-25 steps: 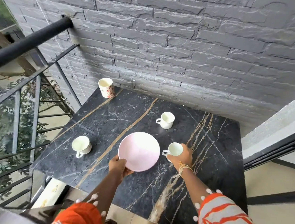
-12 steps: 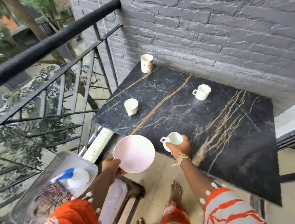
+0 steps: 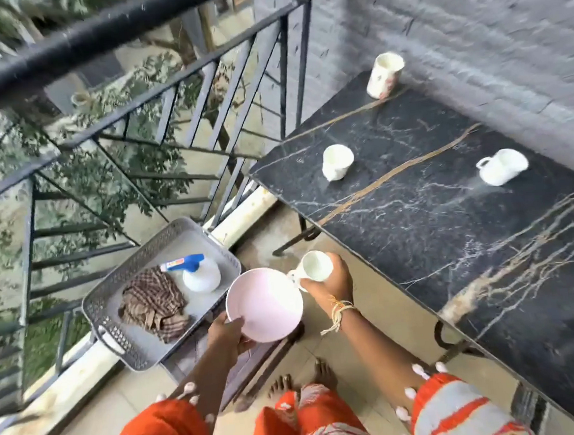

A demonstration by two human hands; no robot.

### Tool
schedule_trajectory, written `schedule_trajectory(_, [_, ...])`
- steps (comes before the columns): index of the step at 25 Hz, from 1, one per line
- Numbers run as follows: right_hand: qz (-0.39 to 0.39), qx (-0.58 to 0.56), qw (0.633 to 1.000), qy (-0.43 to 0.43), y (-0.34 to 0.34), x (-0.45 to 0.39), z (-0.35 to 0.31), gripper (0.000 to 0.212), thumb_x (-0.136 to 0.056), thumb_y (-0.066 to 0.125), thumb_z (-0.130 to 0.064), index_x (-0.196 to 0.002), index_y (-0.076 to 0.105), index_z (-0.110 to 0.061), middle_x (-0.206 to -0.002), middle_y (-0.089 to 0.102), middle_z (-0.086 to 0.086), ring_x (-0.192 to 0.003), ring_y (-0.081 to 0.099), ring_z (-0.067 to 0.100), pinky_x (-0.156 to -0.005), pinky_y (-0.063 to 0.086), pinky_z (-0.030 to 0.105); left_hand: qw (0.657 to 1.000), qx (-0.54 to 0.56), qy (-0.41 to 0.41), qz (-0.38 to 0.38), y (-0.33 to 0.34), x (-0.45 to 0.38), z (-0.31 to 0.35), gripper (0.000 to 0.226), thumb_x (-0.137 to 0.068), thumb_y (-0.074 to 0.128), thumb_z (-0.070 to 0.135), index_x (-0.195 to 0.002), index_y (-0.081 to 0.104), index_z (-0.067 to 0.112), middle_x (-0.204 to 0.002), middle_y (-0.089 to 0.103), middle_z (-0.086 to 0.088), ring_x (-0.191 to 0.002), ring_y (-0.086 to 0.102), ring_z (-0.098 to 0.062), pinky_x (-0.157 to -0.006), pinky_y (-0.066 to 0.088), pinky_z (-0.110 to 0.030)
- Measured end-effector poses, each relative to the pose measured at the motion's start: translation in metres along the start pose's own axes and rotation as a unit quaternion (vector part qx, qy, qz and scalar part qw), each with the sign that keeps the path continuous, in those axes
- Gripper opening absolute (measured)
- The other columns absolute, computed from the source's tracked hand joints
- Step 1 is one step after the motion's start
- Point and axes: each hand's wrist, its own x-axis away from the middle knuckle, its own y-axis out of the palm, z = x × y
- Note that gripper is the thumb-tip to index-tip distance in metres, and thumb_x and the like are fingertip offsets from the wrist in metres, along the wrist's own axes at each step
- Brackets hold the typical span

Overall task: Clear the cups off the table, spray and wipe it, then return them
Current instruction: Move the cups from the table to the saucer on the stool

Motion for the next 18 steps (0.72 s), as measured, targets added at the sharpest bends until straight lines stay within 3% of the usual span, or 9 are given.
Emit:
schedule_trajectory(3, [-0.062,0.062,0.996,-0.032,0.035,0.004,0.011,0.072,-0.052,0.086,-0.02,-0.117,0.056,-0.019,-0.117,0.057,0.004,-0.105,0.057,0.025,-0.085,0.046,0.027,0.999,0.027,-0.023,-0.008,-0.002,-0.027,-0.02,0.036,-0.095,0.05,0.0,-0.129,0.05,0.011,-0.113,0.057,-0.02,-0.075,0.06,-0.034,-0.041,0.055,-0.042])
schedule_trajectory(6, [-0.139,0.131,0.979,-0.068,0.068,0.004,0.032,0.071,-0.054,0.084,-0.026,-0.117,0.054,-0.022,-0.117,0.056,0.001,-0.106,0.056,0.023,-0.084,0.047,0.028,0.998,0.035,-0.038,0.034,-0.004,-0.056,-0.04,0.041,-0.092,0.054,-0.002,-0.132,0.05,0.007,-0.119,0.059,-0.026,-0.083,0.06,-0.04,-0.038,0.053,-0.039])
schedule_trajectory(13, [-0.261,0.239,0.927,-0.122,0.113,-0.007,0.069,0.072,-0.062,0.074,-0.021,-0.127,0.044,-0.028,-0.128,0.051,-0.001,-0.118,0.053,0.025,-0.095,0.048,0.038,0.996,0.06,-0.048,0.047,-0.008,-0.091,-0.052,0.029,-0.093,0.053,-0.004,-0.12,0.054,0.006,-0.092,0.06,-0.019,-0.063,0.056,-0.028,-0.034,0.05,-0.029])
schedule_trajectory(15, [-0.277,0.257,0.917,-0.13,0.124,-0.011,0.073,0.07,-0.062,0.071,-0.022,-0.126,0.043,-0.03,-0.127,0.052,-0.001,-0.118,0.053,0.026,-0.094,0.049,0.042,0.996,0.061,-0.04,0.041,-0.012,-0.098,-0.054,0.026,-0.092,0.054,-0.004,-0.116,0.057,0.006,-0.081,0.061,-0.015,-0.063,0.057,-0.028,-0.041,0.053,-0.031])
schedule_trajectory(18, [-0.294,0.281,0.902,-0.148,0.137,-0.015,0.076,0.072,-0.063,0.073,-0.024,-0.128,0.043,-0.028,-0.129,0.052,0.0,-0.121,0.05,0.026,-0.096,0.047,0.043,0.998,0.052,-0.03,0.026,-0.018,-0.109,-0.059,0.025,-0.091,0.056,-0.003,-0.113,0.058,0.007,-0.083,0.062,-0.014,-0.066,0.06,-0.029,-0.05,0.055,-0.036])
